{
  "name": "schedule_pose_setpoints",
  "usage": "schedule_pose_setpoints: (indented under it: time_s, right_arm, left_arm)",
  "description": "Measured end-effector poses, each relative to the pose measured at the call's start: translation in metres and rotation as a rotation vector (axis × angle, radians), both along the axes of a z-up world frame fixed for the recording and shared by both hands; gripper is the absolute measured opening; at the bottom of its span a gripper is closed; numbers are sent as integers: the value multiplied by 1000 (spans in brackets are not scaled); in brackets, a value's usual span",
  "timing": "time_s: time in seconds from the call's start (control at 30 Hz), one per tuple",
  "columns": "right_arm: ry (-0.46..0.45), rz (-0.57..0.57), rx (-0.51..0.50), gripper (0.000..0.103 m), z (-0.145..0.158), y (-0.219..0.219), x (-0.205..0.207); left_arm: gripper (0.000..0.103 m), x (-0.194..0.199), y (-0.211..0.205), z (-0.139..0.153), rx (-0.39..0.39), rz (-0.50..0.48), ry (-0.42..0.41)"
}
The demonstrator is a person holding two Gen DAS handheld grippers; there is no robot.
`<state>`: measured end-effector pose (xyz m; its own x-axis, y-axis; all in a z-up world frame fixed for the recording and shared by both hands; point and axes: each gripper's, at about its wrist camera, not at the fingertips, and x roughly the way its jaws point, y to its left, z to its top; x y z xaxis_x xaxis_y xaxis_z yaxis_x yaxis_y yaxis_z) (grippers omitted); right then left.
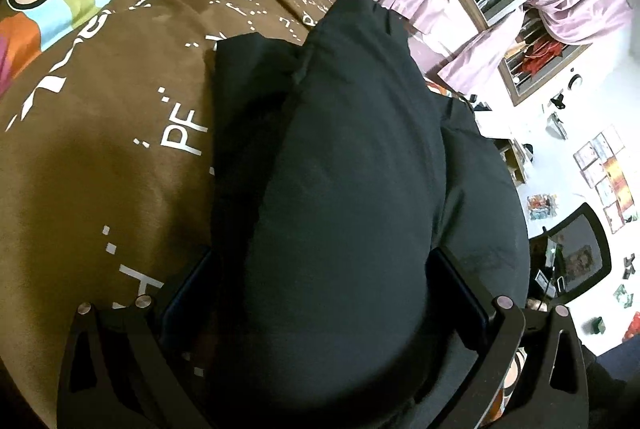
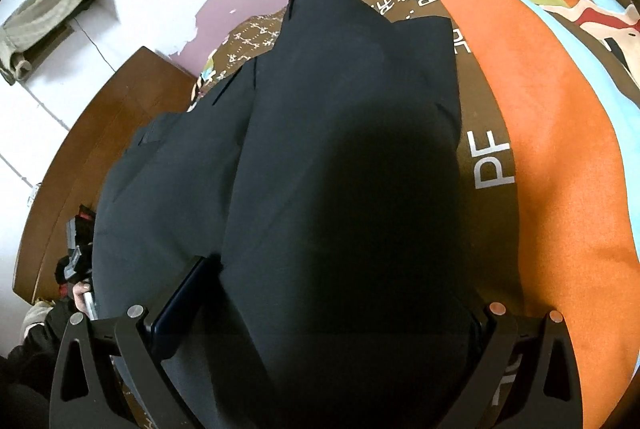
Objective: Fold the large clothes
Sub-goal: 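Lift the held jacket edge with both grippers and fold it over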
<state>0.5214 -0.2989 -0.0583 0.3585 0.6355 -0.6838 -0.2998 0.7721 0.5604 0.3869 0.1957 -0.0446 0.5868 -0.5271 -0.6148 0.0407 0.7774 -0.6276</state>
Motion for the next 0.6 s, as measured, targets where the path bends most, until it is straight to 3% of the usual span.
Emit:
schedule_pose_setpoints:
  time_s: [0.13,0.23,0.4,0.43,0.53,0.6]
  right_arm:
    - [17,-30,-18,103,4,4,0]
    - [4,-43,-42,96,5,7,-2]
    - [5,-64,-29,63,11,6,-8]
    - [7,-67,-25,58,12,4,-9]
    - [16,-87,27,33,17,0,-11]
    - [-4,-95,47,26,24,-2,-16]
  left_arm:
    - [100,-1,-1,3,-6,-8,16]
    - [85,-3,-4,9,-22,-14,17]
    - [66,-11,-7,19,11,25,14]
    - [60,-14,-7,22,15,31,2]
    - [43,-22,-9,29,3,31,-39]
    - [36,-27,-11,34,-1,37,-62]
